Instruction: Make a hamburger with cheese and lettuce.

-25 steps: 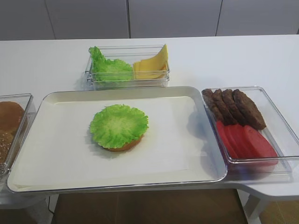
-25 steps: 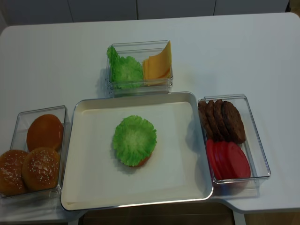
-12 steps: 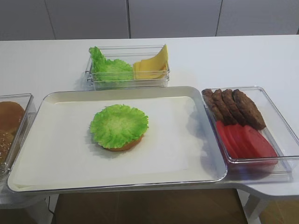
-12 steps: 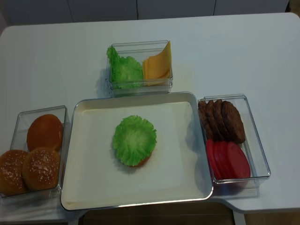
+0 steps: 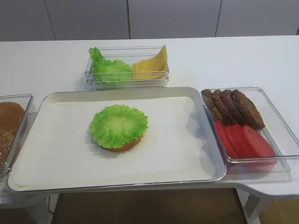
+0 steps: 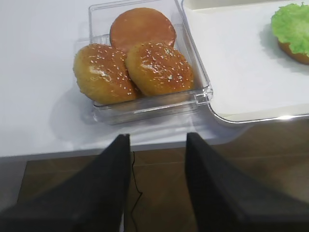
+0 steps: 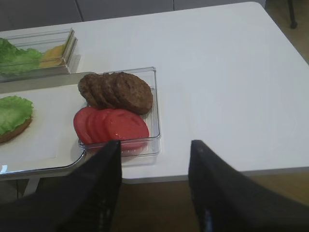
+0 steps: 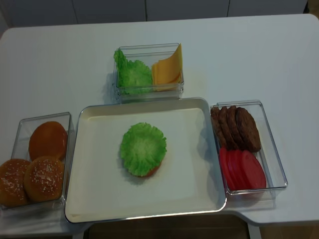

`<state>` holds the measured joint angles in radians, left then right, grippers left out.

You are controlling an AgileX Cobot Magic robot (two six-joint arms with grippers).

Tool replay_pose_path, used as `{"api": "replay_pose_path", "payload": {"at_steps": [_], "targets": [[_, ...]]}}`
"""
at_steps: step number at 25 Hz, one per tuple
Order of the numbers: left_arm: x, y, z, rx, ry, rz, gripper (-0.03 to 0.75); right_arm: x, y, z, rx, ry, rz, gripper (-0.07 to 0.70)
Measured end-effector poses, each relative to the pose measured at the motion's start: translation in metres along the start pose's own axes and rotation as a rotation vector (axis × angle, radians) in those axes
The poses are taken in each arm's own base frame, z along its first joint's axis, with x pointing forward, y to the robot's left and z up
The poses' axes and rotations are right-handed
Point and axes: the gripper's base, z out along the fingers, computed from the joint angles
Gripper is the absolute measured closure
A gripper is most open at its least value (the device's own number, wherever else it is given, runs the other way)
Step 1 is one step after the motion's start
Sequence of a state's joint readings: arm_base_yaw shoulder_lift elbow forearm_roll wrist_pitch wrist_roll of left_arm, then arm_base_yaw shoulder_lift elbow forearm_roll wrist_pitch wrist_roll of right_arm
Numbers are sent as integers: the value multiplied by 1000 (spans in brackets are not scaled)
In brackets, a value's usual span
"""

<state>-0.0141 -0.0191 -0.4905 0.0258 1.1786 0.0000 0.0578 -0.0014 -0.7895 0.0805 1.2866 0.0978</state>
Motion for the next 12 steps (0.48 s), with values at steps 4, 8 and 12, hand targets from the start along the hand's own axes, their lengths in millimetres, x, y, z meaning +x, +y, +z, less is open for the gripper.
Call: {"api": "replay_pose_path", "payload": {"at_steps": [4, 8, 12], "targets": [[0, 0, 0, 0, 0, 0, 427, 9, -2, 8, 3, 26, 4, 286], [0, 0, 0, 0, 0, 0, 427, 16, -5, 18, 24, 69, 2, 286], [0, 0, 0, 0, 0, 0, 427, 25, -8, 34, 44, 113, 2, 286]]}}
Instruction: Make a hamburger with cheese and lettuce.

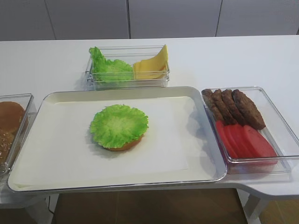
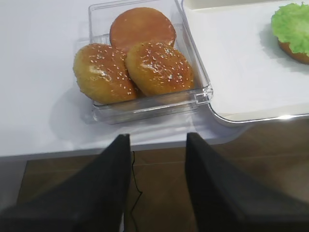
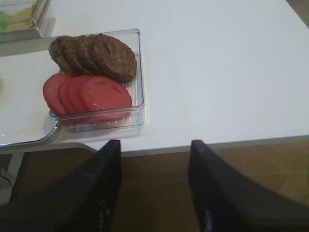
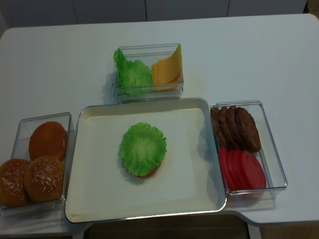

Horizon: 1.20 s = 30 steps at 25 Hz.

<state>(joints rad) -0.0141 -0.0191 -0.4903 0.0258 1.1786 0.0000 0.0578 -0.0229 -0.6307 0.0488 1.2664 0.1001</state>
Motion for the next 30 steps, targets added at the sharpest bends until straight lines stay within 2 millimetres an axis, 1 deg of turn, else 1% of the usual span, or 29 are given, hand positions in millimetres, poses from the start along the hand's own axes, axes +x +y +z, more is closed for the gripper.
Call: {"api": "replay_pose_path", "payload": {"at_steps": [5, 13, 30], "targets": [[0, 0, 0, 0, 0, 0, 427, 9, -2, 18, 10, 42, 2, 286], [0, 0, 0, 0, 0, 0, 427, 13, -8, 36, 57, 32, -17, 286], [0, 0, 0, 0, 0, 0, 427, 13, -8, 36, 57, 32, -19, 288]]}}
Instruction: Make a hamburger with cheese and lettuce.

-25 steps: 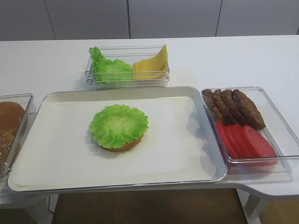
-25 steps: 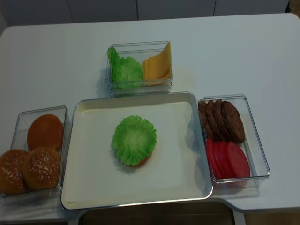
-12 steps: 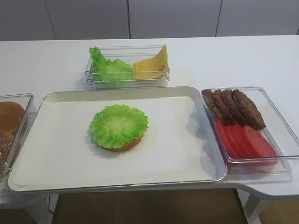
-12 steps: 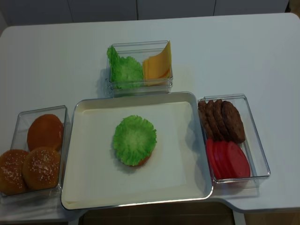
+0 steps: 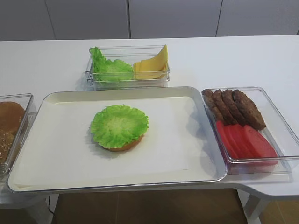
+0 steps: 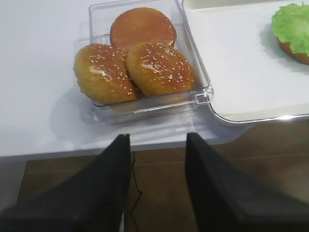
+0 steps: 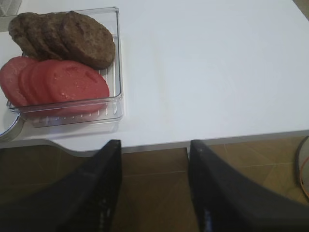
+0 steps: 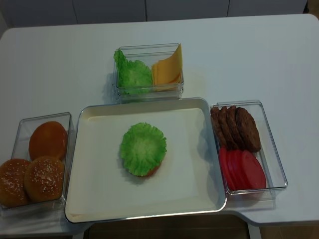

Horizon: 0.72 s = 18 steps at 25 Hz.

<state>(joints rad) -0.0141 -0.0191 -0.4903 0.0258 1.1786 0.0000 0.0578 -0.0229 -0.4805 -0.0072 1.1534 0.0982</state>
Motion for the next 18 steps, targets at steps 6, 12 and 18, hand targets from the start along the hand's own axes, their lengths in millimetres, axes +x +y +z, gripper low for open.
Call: {"api": "replay_pose_path", "payload": {"at_steps": [6, 12, 18], "targets": [[0, 0, 0, 0, 0, 0, 427, 0, 0, 0, 0, 0, 0, 288], [0, 0, 0, 0, 0, 0, 427, 0, 0, 0, 0, 0, 2, 288], [0, 0, 0, 0, 0, 0, 427, 0, 0, 0, 0, 0, 2, 288]]}}
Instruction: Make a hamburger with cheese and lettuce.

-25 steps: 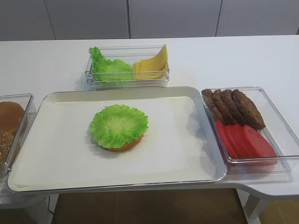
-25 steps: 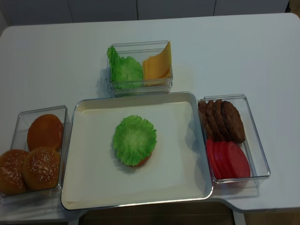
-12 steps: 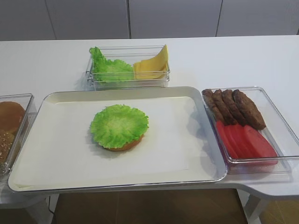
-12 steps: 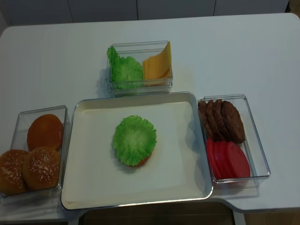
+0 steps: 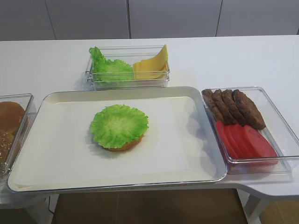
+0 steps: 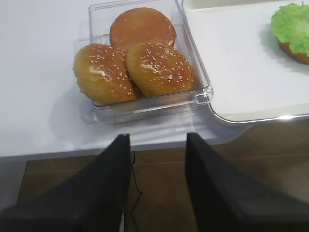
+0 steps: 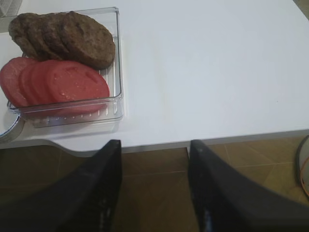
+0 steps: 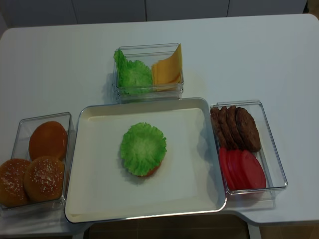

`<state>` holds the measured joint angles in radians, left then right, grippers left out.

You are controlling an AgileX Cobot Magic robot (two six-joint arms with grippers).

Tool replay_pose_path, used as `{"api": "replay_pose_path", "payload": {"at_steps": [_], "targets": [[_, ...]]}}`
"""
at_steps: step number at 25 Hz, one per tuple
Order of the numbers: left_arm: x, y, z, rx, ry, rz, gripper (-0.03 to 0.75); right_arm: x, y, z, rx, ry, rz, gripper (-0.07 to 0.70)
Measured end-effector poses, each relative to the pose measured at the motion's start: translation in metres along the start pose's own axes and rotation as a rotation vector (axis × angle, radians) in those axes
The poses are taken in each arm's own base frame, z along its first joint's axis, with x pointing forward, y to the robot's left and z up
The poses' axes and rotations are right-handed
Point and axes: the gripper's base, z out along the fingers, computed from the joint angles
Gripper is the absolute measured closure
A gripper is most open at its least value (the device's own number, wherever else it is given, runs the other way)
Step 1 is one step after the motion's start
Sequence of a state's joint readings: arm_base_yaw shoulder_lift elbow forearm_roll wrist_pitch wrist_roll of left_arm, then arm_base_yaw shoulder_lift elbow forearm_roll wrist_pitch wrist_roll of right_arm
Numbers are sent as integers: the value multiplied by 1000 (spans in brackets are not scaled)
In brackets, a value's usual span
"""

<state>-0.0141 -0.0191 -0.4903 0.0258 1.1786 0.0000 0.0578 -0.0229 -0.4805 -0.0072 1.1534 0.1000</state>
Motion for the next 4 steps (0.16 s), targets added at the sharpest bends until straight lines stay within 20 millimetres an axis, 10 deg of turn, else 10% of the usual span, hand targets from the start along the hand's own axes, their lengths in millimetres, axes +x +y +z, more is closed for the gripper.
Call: {"api": "replay_pose_path", "payload": {"at_steps": [4], "targets": [[0, 0, 0, 0, 0, 0, 427, 0, 0, 0, 0, 0, 0, 288]]}}
